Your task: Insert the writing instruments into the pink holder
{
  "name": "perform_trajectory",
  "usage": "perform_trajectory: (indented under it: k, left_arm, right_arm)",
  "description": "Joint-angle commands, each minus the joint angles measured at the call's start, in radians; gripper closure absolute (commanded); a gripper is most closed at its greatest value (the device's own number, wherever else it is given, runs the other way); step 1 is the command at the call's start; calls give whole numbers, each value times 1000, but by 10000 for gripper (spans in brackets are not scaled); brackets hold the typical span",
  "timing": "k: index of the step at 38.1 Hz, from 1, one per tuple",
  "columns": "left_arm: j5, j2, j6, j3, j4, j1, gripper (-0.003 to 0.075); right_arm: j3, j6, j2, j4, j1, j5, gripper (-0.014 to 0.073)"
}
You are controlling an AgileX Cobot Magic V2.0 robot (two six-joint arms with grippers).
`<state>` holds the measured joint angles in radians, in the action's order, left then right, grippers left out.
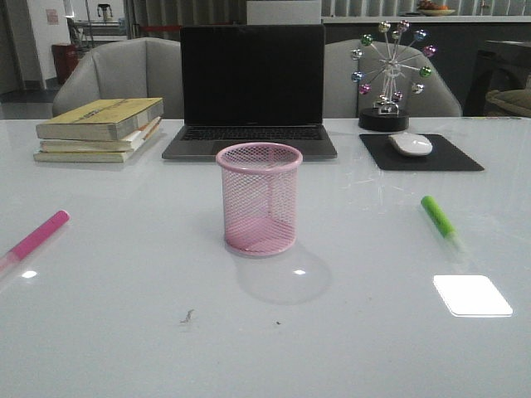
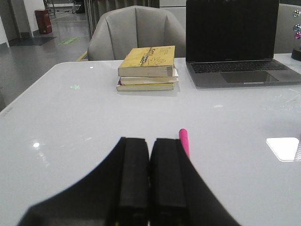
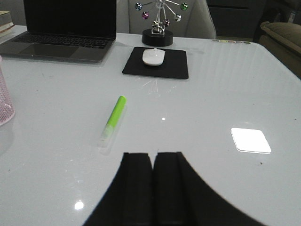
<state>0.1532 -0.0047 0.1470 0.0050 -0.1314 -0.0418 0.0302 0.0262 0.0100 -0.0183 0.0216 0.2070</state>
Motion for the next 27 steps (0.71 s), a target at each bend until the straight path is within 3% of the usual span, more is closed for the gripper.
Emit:
perform_trajectory:
  k: [1, 10, 19, 22, 27]
  left_arm:
    - [-100, -23, -3, 3, -14, -7, 621]
    - [-262, -23, -3, 3, -18, -7, 621]
    - [-550, -21, -11, -14, -18, -7, 621]
    - [-567, -21, -34, -68, -7, -7, 620]
    - [-493, 4, -34, -217, 131, -7, 621]
  right_arm:
    - [2, -4, 13, -2, -5, -90, 536]
    - [2, -4, 13, -2, -5, -197, 536]
    - [-4, 8, 13, -1, -5, -525, 536]
    - [-41, 27, 13, -1, -5, -619, 536]
    - [-167, 27, 10, -2, -5, -500, 536]
